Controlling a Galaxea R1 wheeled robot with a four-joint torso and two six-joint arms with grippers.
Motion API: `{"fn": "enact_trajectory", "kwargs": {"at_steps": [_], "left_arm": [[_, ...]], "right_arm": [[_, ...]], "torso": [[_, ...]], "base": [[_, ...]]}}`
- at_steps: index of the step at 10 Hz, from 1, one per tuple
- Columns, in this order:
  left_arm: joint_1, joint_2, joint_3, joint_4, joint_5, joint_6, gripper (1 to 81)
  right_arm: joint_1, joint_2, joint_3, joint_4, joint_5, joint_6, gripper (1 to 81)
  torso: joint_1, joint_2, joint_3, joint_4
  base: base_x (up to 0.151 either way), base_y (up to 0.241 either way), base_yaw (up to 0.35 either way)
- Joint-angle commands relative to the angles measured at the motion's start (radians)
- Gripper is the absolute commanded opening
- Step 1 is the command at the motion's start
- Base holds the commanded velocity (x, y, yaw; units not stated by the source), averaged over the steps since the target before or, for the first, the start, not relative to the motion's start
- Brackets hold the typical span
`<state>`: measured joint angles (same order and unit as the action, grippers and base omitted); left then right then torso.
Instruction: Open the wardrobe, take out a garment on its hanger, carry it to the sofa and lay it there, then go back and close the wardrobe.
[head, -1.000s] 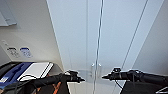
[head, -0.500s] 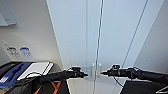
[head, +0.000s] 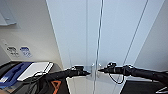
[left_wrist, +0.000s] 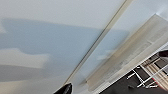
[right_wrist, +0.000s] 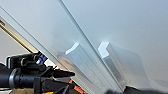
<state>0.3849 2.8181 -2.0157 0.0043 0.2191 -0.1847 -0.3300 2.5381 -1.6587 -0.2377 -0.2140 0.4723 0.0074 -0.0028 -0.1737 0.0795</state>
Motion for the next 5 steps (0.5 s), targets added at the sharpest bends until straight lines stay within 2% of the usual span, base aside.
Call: {"fn": "enact_trajectory", "kwargs": {"at_steps": [1,5], "left_arm": [[-0.169,0.018,-0.017,0.010,0.016,0.001,81.1],[-0.169,0.097,-0.106,0.010,0.012,0.002,81.1]], "right_arm": [[0.162,0.055,-0.091,0.017,-0.018,0.008,81.1],[0.168,0.115,-0.171,0.023,-0.021,0.008,81.1]], "torso": [[0.000,0.000,0.000,0.000],[0.000,0.000,0.000,0.000]], "base": [[0.000,0.000,0.000],[0.000,0.000,0.000]]}}
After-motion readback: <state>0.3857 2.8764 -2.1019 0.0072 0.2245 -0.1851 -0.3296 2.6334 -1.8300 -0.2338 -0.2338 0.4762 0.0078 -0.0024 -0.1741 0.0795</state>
